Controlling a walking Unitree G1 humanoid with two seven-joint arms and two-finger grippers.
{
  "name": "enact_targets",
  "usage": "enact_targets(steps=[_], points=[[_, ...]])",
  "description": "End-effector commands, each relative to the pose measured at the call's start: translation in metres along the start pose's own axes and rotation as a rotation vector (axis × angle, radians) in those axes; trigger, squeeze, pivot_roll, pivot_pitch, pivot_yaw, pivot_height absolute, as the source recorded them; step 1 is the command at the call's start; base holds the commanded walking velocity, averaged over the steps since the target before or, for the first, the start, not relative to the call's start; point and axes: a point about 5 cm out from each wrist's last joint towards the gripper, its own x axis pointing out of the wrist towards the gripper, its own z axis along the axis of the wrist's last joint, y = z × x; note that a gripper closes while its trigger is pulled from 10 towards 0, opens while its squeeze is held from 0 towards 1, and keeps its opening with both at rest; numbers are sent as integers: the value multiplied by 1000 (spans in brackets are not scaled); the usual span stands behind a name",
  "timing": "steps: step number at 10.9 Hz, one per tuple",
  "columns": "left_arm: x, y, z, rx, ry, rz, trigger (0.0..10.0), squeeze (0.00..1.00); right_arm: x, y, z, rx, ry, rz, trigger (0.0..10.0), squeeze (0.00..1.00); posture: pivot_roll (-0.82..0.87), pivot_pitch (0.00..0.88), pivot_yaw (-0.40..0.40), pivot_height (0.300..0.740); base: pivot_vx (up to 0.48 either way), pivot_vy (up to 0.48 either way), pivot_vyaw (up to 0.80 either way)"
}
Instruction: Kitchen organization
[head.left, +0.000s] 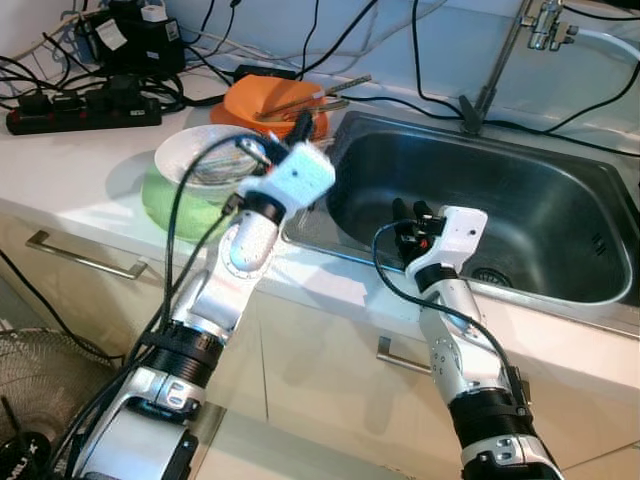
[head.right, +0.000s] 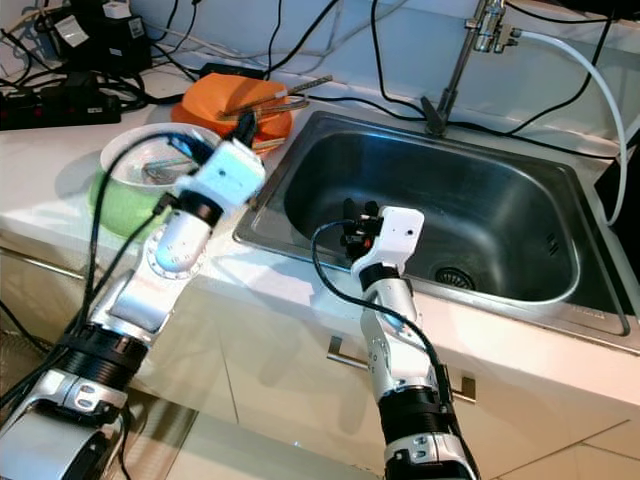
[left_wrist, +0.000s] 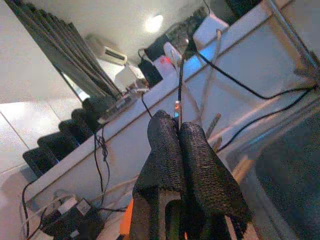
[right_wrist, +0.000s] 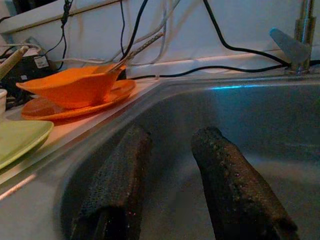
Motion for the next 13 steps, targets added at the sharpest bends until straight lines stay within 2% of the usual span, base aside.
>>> enact_targets(steps=[1,3,5,9,11,12,13], points=[[5,6,11,-11,-37,12,10000,0,0,-2,-1,-4,-2,-5,10000,0,216,21,-73,740,0,0,0],[7,11,19,-16,-55,13,10000,0,1,-2,-1,-3,-2,-4,10000,0,214,19,-73,740,0,0,0],[12,24,34,-62,-89,39,10000,0,2,-2,-1,-3,-2,-5,10000,0,218,16,-76,740,0,0,0],[13,34,44,-209,-110,73,10000,0,2,-1,-1,-1,-4,0,10000,0,220,11,-77,740,0,0,0],[11,37,56,-424,-186,103,10000,0,4,0,2,-7,-11,7,10000,0,218,12,-77,740,0,0,0],[11,35,56,-485,-191,85,10000,0,5,-1,5,-15,-20,8,10000,0,214,12,-75,740,0,0,0],[11,33,57,-536,-198,69,10000,0,8,-2,11,-18,-45,8,10000,212,214,12,-73,740,0,0,0]])
